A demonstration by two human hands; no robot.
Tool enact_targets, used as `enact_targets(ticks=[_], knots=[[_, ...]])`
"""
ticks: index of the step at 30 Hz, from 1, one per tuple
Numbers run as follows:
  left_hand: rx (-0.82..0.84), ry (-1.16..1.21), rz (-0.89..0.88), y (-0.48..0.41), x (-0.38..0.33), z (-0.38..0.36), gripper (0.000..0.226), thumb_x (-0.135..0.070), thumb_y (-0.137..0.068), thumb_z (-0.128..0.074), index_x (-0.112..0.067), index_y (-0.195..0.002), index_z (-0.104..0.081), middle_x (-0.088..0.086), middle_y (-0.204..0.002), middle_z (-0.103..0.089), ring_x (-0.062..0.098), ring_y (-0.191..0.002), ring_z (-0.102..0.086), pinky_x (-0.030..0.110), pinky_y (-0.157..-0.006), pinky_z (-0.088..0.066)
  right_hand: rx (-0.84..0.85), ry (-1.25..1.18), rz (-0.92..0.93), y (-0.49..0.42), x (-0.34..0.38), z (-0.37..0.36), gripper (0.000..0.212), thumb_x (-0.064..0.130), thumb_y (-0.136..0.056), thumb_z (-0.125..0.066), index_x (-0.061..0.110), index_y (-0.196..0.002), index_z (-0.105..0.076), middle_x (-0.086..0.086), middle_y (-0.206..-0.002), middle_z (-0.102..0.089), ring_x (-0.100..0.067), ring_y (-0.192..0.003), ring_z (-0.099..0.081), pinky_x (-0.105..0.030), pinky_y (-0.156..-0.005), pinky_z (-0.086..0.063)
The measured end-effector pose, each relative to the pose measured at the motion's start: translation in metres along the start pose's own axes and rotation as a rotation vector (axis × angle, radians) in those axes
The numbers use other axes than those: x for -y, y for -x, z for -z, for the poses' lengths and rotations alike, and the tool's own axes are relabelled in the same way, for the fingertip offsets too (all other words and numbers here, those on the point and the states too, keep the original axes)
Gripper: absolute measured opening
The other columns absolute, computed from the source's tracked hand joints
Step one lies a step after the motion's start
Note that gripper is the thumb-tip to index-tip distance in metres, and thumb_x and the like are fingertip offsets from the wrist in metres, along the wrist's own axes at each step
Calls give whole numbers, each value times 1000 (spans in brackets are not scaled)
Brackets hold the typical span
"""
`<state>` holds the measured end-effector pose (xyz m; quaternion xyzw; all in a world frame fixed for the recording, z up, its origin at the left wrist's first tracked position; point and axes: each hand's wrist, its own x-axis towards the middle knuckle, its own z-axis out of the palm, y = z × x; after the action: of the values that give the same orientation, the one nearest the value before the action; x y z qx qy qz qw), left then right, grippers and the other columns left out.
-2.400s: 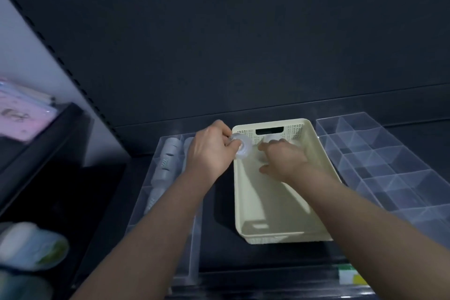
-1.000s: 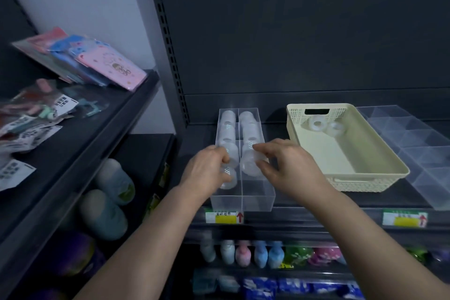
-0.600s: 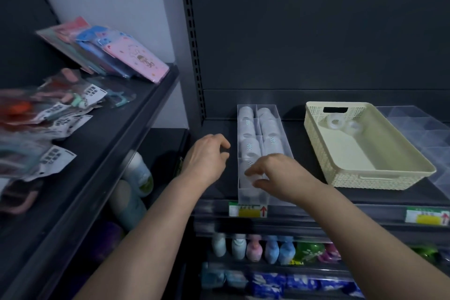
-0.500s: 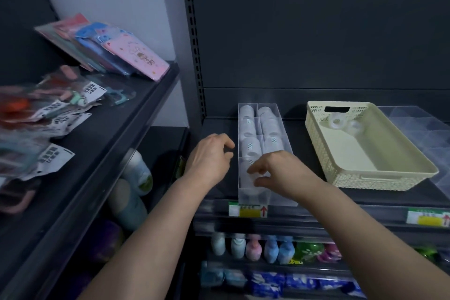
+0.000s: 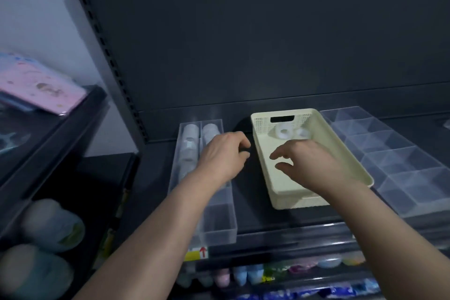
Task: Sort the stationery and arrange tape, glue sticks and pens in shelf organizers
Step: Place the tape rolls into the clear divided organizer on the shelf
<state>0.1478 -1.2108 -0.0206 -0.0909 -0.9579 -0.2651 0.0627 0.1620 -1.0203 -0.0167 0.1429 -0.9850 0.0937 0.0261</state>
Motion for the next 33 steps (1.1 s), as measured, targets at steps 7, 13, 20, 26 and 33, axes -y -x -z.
enact_targets(ticks=[7, 13, 20, 26, 33], knots=[[85, -94, -35, -93, -56, -62, 28, -22, -88, -57, -26, -115, -63, -5, -121, -63, 18, -113, -55, 29, -86, -45, -10, 72, -82, -25, -95, 14, 27, 29, -89, -57, 39, -113, -63, 15, -116, -64, -15, -107, -57, -30, -84, -47], [169, -368, -23, -147, -78, -110, 37, -12, -93, -51, -19, -129, -54, 6, -126, -54, 27, -119, -48, 37, -88, -42, 18, 44, -44, -51, -139, 13, 28, 32, -88, -55, 39, -114, -62, 13, -116, -64, -15, -107, -58, -30, -85, -47], [143, -462, 77, -151, -76, -113, 27, -12, -87, -56, -13, -114, -53, 8, -114, -57, 28, -109, -53, 35, -80, -42, 12, 38, 0, -88, -141, 6, 27, 28, -87, -55, 37, -110, -64, 7, -112, -66, -22, -104, -60, -32, -82, -45], [109, -337, 108, -130, -59, -84, 27, -22, -85, -61, -13, -109, -51, 6, -105, -64, 28, -99, -59, 34, -71, -41, 97, 181, -18, -119, -121, -8, 30, 11, -88, -53, 22, -114, -61, -3, -113, -63, -26, -105, -59, -30, -77, -45], [-66, -198, 110, -121, -48, -61, 36, -25, -86, -65, -19, -120, -54, 1, -114, -61, 21, -106, -57, 32, -82, -45, 276, 277, 8, -128, -106, -31, 35, 19, -82, -63, 17, -116, -55, -4, -117, -56, -23, -109, -56, -37, -102, -33]])
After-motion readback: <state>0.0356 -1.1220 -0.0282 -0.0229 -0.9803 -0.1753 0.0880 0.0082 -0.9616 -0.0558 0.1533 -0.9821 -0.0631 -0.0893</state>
